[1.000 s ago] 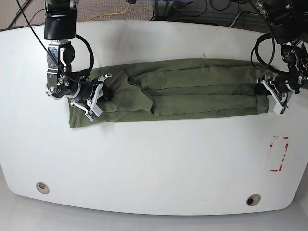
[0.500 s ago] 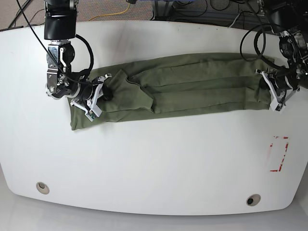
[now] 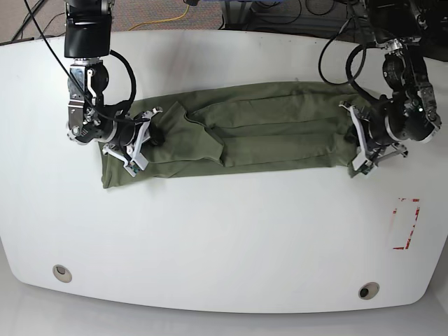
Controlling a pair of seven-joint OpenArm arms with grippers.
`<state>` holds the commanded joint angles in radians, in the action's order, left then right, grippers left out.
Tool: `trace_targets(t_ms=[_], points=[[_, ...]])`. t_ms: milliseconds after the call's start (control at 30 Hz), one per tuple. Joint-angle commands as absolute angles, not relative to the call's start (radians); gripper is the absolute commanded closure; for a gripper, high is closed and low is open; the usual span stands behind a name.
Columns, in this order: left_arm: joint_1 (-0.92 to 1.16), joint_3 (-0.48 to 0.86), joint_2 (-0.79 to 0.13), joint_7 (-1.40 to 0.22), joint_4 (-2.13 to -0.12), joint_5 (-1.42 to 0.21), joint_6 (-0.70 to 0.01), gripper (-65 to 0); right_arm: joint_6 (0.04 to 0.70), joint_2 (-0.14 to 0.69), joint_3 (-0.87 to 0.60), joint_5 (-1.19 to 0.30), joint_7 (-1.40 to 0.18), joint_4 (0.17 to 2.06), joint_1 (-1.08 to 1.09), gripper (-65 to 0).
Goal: Layout the t-shirt on the table in an organized manner, then fold the t-shirt properly
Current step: 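Release the strip end and move the left gripper to the strip's middle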
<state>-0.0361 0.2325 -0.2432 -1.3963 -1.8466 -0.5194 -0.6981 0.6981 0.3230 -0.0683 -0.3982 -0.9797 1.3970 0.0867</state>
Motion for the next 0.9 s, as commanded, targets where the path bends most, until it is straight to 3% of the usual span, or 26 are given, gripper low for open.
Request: trace_targets(t_ms=[467,900], points=[[-0.110,0.139,0.035,-1.396,-1.797,-0.518,-0.698,-5.4,0.698,0.323,-0.068,-0.398,-0.980,1.397,0.087,-5.7],[-0.128,0.082,0.104,-1.396,-1.782,-0.513,-0.698,-5.4,0.698,0.323,-0.068,-0.401,-0.980,1.397,0.087,-5.7]])
